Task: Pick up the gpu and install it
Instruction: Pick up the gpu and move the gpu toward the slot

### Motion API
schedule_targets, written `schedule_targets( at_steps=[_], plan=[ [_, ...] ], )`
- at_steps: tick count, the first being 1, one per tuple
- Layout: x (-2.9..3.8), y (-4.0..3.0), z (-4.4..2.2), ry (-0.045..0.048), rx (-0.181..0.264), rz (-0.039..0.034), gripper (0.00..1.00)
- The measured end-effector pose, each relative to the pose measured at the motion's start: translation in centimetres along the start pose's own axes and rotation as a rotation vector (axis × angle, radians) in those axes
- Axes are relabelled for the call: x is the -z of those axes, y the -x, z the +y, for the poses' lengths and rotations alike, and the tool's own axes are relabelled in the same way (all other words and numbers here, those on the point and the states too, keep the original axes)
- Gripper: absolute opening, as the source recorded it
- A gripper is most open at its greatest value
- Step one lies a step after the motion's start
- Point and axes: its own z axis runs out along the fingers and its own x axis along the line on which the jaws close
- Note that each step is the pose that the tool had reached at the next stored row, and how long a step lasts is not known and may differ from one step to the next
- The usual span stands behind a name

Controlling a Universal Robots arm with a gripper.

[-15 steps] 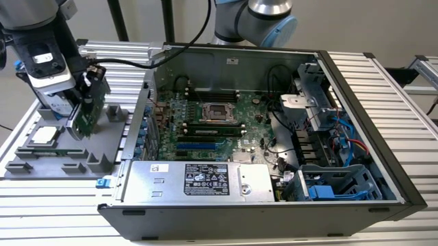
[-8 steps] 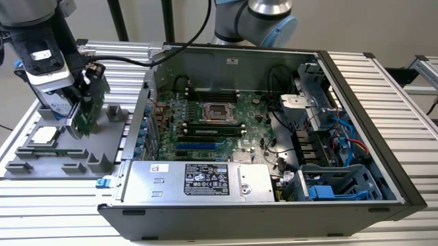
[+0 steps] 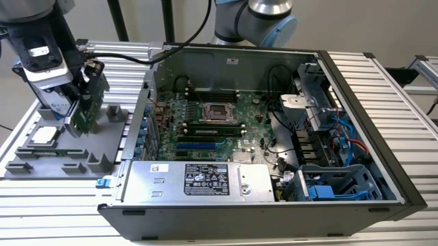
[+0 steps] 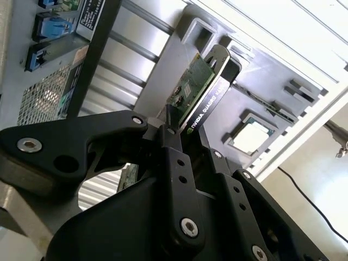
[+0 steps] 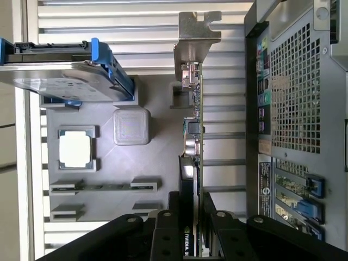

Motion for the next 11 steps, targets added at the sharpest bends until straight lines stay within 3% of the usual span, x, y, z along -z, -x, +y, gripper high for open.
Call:
schedule_targets(
  at_steps=[11],
  plan=[
    [0.36,0.00,0.02,0.0000,0.000,0.0000,0.00]
  ],
)
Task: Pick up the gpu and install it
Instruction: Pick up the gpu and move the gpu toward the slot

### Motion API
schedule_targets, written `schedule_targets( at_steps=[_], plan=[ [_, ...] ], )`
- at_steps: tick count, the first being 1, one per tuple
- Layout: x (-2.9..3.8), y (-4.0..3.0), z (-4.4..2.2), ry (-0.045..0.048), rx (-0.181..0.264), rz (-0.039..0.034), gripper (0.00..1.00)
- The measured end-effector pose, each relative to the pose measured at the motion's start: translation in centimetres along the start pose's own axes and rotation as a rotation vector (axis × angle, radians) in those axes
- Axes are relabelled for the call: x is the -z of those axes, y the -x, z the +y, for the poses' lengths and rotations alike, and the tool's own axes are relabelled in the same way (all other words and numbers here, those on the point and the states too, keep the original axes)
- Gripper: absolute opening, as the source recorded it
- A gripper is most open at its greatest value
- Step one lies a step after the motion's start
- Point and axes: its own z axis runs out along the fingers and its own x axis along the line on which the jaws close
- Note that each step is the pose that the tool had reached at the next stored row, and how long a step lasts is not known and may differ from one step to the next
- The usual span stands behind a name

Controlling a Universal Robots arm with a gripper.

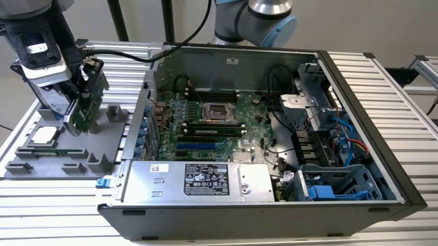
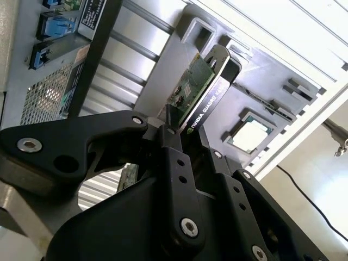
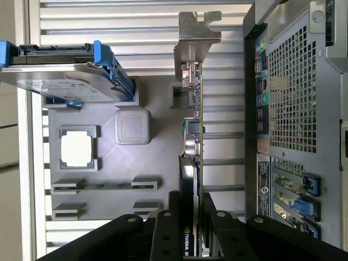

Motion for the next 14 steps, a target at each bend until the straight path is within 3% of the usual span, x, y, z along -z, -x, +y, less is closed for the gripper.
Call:
schedule_targets(
  at_steps=[6,14],
  plan=[
    [0.17,0.00,0.01,-0.0002,0.000,0.0002,0.00],
    [0.88,0.01,0.04,-0.0002,0.000,0.0001,0.00]
  ],
)
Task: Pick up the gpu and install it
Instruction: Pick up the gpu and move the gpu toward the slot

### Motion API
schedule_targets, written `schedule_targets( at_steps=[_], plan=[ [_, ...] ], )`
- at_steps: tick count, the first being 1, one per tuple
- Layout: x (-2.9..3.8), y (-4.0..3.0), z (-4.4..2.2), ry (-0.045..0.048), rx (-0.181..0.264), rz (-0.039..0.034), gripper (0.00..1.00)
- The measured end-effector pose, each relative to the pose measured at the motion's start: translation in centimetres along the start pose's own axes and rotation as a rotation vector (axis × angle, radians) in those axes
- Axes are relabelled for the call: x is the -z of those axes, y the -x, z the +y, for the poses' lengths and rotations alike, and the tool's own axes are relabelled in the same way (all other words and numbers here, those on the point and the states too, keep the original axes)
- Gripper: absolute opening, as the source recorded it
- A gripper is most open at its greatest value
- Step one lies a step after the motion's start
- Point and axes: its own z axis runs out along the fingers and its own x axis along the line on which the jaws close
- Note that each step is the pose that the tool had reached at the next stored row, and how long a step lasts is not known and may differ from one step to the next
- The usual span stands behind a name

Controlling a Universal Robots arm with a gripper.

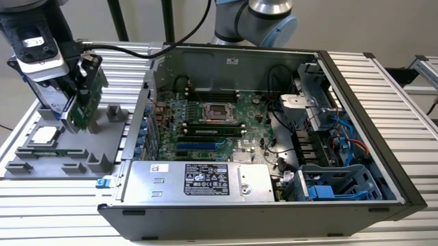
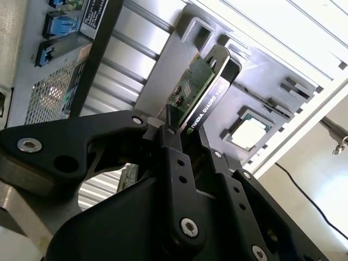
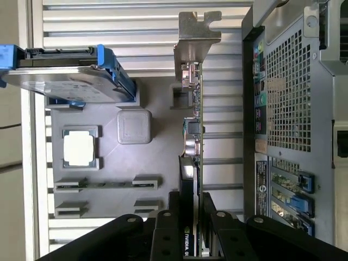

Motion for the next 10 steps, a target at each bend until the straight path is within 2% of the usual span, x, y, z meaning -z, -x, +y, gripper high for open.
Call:
schedule_targets(
  at_steps=[10],
  plan=[
    [0.82,0.01,0.04,0.0002,0.000,0.0000,0.00]
  ],
)
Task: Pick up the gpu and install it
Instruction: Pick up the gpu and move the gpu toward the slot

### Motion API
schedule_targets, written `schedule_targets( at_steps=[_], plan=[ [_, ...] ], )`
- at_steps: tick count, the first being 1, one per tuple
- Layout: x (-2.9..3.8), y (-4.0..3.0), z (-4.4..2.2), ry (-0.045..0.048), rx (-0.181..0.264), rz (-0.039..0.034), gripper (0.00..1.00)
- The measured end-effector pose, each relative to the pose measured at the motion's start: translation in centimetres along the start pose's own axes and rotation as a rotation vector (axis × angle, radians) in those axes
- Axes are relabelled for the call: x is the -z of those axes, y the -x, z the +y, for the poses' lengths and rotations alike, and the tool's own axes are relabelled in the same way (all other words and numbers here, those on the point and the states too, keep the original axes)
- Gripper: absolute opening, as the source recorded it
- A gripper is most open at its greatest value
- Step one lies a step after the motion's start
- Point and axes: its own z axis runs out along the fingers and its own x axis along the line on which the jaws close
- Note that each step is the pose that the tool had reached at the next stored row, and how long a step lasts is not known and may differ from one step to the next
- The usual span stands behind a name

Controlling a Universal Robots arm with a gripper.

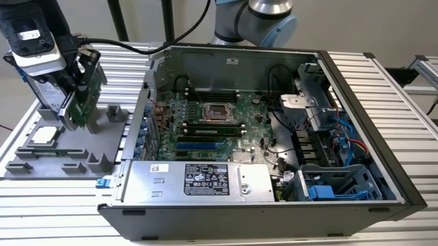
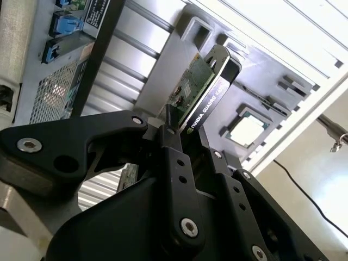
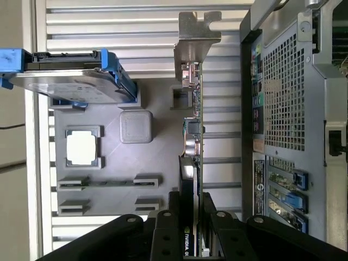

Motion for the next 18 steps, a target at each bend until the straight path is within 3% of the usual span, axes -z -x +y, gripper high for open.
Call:
schedule_targets(
  at_steps=[18],
  plan=[
    [1.39,0.02,0.07,0.0000,0.000,0.0000,0.00]
  ],
)
